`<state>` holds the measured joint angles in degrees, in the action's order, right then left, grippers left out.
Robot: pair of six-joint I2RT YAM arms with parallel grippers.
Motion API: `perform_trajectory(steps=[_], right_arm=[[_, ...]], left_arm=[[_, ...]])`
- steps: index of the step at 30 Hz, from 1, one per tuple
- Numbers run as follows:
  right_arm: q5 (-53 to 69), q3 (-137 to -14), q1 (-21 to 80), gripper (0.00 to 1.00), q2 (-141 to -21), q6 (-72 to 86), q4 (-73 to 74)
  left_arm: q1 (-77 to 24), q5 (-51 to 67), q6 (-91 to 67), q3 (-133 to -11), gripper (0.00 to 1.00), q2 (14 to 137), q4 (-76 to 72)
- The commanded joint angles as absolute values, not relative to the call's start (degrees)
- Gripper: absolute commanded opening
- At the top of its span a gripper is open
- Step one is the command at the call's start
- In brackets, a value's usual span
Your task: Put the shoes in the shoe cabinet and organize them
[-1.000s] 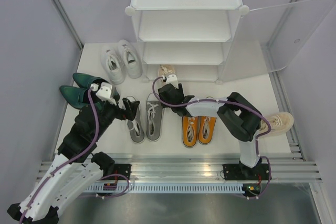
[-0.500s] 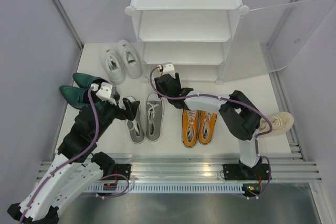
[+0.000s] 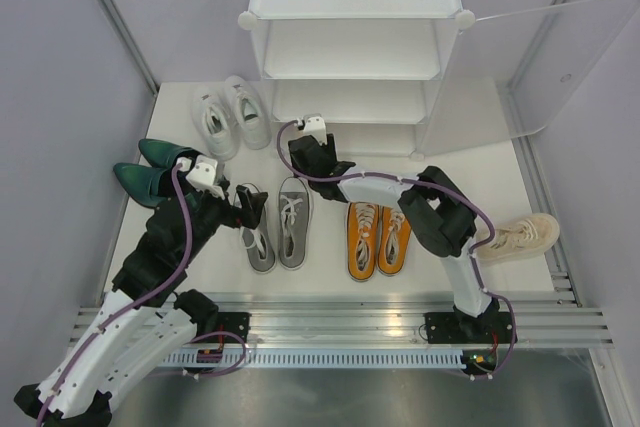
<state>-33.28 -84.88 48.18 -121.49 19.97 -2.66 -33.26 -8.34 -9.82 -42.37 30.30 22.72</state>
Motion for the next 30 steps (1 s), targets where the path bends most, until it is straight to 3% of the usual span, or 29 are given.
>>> perform_trajectory(steps=[1,27,30], right_arm=[[-37.79,-88.77,46.32,0.19,-122.95,22.23,-7.47],[-37.27,-92.37,44.65,0.2,-130.78,20.31,-21.62],[-36.83,-94.12,44.65,0.16,-132.01,19.34,-21.97]], left_arm=[[-33.57,-7.56,-8.96,-44.38,1.0,30.32,22.32],[-33.57,-9.49,-8.44,-44.38,1.0,30.59,22.5],[-33.57,-9.14,-8.44,-44.47,1.0,30.59,22.59]])
